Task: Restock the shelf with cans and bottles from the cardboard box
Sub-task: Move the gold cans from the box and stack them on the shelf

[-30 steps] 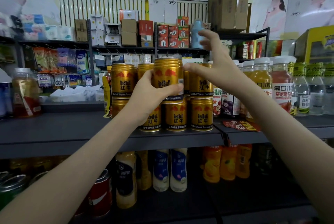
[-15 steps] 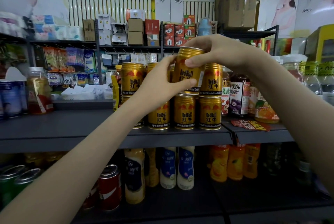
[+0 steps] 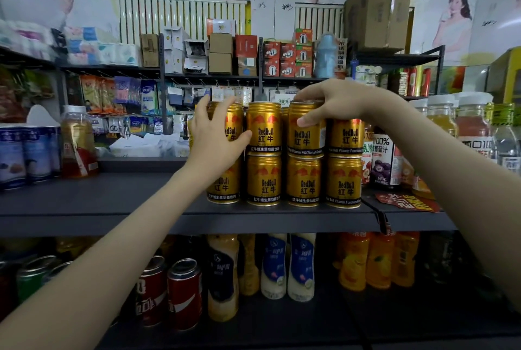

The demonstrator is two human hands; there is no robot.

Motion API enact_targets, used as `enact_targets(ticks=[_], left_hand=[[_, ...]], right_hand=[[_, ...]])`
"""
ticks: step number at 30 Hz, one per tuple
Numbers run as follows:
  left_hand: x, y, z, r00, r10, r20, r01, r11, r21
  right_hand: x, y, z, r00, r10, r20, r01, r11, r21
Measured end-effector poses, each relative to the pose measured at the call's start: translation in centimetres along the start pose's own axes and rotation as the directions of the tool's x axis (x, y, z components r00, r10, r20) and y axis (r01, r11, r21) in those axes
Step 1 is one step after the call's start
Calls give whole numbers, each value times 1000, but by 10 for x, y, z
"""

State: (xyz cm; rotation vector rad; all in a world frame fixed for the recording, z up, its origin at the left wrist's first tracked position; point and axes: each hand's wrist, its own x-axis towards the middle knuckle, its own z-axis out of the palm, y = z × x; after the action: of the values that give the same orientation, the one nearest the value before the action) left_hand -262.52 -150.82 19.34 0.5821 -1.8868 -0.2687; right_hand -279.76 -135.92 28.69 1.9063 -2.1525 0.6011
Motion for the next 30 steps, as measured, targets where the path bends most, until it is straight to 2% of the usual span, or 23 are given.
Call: enact_targets(ticks=[8,14,16,20,24,30], left_hand=[[5,-13,1,999,53,-2,-53,998,-28],[4,-22,0,994,106,-5,-106,994,-22],[3,-25,0,993,119,7,-119,993,-2],[-2,-35,4,982,180,65,-183,982,46],[-6,-43,6,967,226,114,-235,970,68],[-9,-45,8,959,267,98,-275,958,85]], right_hand=[[3,-2,3,998,38,-49,-52,944,-325],[-3,-4,22,988,-68,-137,8,917,-398],[-7,-1,27,987,-98,-124,29,886,-463],[-17,7,45,979,-161,-126,41,759,-650],[-19,8,51,970,-184,-161,21,719,-694],[-24,4,52,972,-172,-158,-4,666,-746]])
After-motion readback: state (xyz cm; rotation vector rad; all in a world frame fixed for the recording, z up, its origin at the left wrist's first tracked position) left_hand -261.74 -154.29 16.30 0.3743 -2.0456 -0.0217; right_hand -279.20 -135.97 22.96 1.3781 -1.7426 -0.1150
